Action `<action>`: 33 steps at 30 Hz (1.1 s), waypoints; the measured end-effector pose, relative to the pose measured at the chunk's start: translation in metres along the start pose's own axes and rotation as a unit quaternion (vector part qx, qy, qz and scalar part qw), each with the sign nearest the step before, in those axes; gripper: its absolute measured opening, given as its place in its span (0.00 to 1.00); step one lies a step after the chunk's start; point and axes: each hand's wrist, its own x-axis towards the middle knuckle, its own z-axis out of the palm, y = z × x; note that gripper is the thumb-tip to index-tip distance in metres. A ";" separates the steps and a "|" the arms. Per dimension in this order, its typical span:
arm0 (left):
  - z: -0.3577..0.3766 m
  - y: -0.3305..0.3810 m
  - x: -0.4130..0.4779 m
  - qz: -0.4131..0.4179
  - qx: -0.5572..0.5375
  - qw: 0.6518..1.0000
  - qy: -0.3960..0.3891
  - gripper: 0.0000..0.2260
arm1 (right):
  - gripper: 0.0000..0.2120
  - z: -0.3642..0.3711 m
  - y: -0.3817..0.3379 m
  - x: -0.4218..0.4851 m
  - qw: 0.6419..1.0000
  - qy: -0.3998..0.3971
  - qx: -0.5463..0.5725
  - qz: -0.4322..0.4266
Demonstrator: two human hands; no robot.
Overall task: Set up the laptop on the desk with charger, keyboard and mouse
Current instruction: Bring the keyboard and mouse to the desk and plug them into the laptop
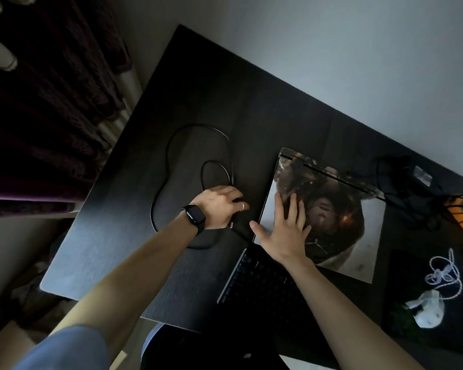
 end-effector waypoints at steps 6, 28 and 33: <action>0.012 -0.025 -0.012 0.056 0.014 0.998 0.040 0.12 | 0.44 -0.003 0.006 0.006 0.995 0.088 -0.049 -0.005; 0.043 -0.013 0.039 -0.034 -0.043 0.979 0.197 0.15 | 0.36 -0.017 0.018 0.014 0.997 0.071 -0.016 -0.005; 0.040 -0.015 0.045 -0.058 -0.066 0.974 0.209 0.14 | 0.36 -0.011 0.019 0.014 0.995 0.095 -0.014 -0.024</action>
